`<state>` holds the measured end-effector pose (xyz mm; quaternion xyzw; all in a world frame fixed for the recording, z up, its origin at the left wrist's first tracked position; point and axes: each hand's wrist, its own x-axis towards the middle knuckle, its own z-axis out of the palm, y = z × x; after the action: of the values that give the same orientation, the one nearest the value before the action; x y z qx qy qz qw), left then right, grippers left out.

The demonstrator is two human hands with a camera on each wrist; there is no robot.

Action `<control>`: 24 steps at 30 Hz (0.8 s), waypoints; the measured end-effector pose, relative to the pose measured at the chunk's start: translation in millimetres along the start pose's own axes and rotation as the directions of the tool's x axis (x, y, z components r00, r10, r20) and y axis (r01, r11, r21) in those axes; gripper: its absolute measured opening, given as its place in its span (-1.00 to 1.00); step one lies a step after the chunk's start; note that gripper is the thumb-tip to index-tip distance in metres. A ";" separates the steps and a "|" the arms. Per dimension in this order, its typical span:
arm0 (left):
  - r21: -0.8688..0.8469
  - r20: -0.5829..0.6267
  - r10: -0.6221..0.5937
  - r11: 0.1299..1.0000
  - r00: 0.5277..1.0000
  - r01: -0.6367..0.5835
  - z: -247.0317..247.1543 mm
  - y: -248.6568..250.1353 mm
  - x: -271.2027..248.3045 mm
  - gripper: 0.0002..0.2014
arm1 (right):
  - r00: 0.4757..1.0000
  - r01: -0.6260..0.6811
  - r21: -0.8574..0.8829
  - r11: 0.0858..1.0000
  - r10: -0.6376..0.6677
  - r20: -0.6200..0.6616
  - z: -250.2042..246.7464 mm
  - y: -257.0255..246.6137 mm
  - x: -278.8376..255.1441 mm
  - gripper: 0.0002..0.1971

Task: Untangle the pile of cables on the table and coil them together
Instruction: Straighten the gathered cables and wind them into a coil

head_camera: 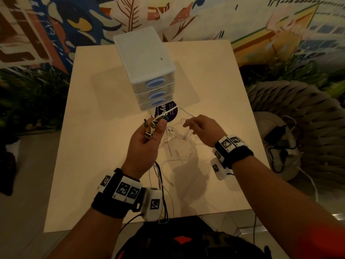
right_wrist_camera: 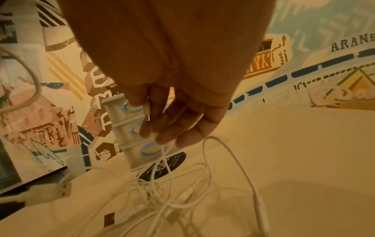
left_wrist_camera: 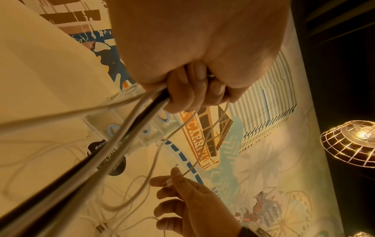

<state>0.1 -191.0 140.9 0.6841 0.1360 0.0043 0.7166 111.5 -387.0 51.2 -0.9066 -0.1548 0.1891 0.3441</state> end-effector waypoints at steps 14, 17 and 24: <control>0.100 0.263 0.131 0.982 0.956 -0.162 -4.3 20.3 -17.3 -0.73 | 0.992 0.084 0.166 0.983 -0.097 0.075 -19.8 21.3 -95.5 -0.84; 0.230 0.425 0.218 0.913 0.878 -0.338 -0.9 26.4 -26.3 -0.78 | 0.981 -0.102 0.304 0.947 0.045 0.189 -5.5 17.8 -111.1 -0.48; 0.292 0.649 0.151 0.855 0.746 -0.428 9.6 36.2 -48.3 -0.86 | 0.943 -0.090 0.637 0.766 -0.140 0.301 31.5 -27.0 -101.0 -0.66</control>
<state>-38.0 -207.4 185.8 0.8000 -0.2131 -0.1297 0.5456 4.3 -391.4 71.8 -0.6867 -0.1486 0.3753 0.6046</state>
